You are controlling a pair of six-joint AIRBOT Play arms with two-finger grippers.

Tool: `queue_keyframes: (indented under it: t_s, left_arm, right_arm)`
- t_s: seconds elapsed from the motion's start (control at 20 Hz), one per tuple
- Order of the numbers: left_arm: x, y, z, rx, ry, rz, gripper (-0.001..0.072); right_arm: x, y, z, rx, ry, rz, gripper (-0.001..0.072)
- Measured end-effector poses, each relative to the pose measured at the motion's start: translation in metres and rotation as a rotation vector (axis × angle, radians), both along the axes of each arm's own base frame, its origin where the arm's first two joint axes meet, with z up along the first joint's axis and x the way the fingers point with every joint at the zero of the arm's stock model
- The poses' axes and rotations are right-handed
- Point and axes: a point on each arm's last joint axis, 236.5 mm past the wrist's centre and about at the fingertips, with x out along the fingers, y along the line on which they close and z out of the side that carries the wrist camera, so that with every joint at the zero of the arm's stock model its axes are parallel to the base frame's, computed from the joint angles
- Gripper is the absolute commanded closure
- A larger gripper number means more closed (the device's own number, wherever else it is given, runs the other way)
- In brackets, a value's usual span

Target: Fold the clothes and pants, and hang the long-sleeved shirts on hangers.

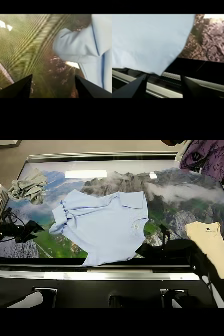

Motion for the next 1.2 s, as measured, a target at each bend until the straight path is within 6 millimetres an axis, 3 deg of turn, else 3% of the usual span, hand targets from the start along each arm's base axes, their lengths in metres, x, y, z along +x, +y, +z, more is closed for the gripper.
queue_keyframes:
  t_s: [0.2,0.3,0.4,0.7,1.0,1.05,1.15,1.2]
  left_arm:
    - [-0.004,-0.003,-0.003,-0.005,0.01,-0.002,0.0103]
    - [-0.004,-0.003,-0.004,-0.003,0.008,-0.002,0.0103]
    - [-0.002,-0.002,-0.005,0.0,0.005,-0.001,0.0103]
    - [0.009,-0.011,-0.017,-0.048,-0.022,-0.039,0.0103]
    - [0.024,-0.032,-0.039,-0.113,-0.05,-0.106,0.0114]
    - [0.026,-0.036,-0.045,-0.117,-0.046,-0.119,0.0172]
    - [0.03,-0.045,-0.054,-0.123,-0.04,-0.143,0.0684]
    - [0.032,-0.049,-0.056,-0.122,-0.041,-0.157,0.069]
  right_arm:
    - [-0.009,0.026,-0.027,-0.011,0.023,-0.046,0.0254]
    - [-0.007,0.036,-0.036,-0.007,0.029,-0.077,0.0509]
    - [0.0,0.041,-0.039,-0.006,0.019,-0.107,0.0676]
    - [0.042,0.044,-0.012,-0.044,-0.113,-0.118,0.0678]
    - [0.065,0.04,0.016,-0.111,-0.185,-0.078,0.0678]
    - [0.068,0.041,0.021,-0.114,-0.194,-0.072,0.0678]
    - [0.073,0.042,0.03,-0.117,-0.21,-0.058,0.0678]
    - [0.076,0.043,0.036,-0.121,-0.22,-0.051,0.0678]
